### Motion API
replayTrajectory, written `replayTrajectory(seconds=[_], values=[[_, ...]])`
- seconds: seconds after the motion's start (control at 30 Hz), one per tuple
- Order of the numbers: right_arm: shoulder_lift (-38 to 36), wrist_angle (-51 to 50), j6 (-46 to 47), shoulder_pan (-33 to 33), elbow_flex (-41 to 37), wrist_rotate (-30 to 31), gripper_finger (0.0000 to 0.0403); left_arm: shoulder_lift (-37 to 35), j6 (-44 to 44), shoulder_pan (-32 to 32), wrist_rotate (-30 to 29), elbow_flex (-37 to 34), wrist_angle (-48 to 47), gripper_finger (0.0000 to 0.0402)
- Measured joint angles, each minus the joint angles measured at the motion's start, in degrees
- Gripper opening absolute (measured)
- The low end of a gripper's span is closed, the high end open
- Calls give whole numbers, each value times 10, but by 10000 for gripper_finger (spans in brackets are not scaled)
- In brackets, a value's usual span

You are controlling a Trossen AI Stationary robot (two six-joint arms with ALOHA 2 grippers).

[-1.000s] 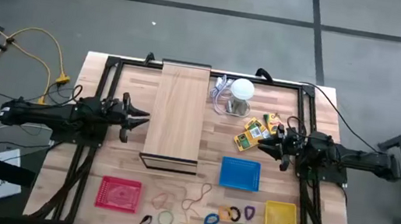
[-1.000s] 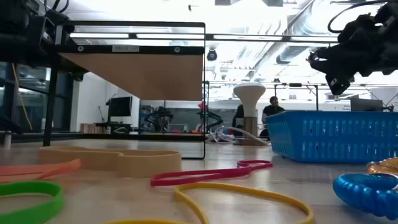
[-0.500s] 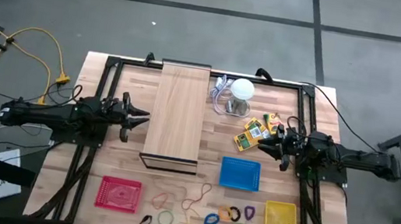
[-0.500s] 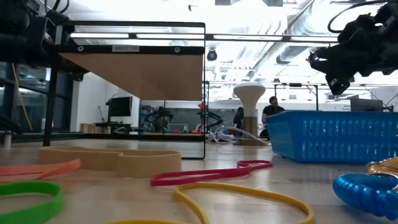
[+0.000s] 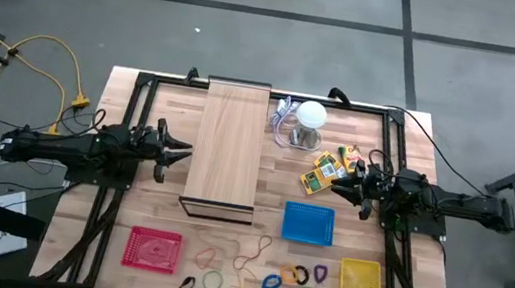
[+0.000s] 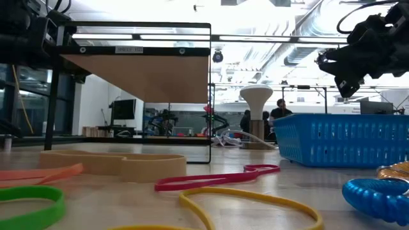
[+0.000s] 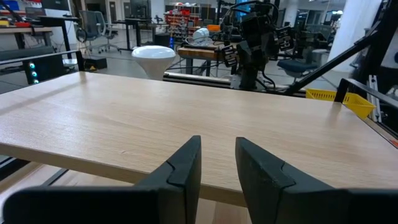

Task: Pick & Place Office Desk Supplies
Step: Put the light brown rubber band into the red bin

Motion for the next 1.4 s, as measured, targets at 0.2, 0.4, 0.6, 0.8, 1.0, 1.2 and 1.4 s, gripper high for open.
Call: replayTrajectory(seconds=[0.2,0.4,0.6,0.8,1.0,1.2,1.4], values=[[0,0,0,0,0,0,111,0,0,0,0,0,0,93],[0,0,0,0,0,0,111,0,0,0,0,0,0,93],[0,0,0,0,0,0,111,0,0,0,0,0,0,93],[0,0,0,0,0,0,111,0,0,0,0,0,0,93],[0,0,0,0,0,0,111,0,0,0,0,0,0,93],[0,0,0,0,0,0,111,0,0,0,-7,0,0,93],[0,0,0,0,0,0,111,0,0,0,-14,0,0,93]])
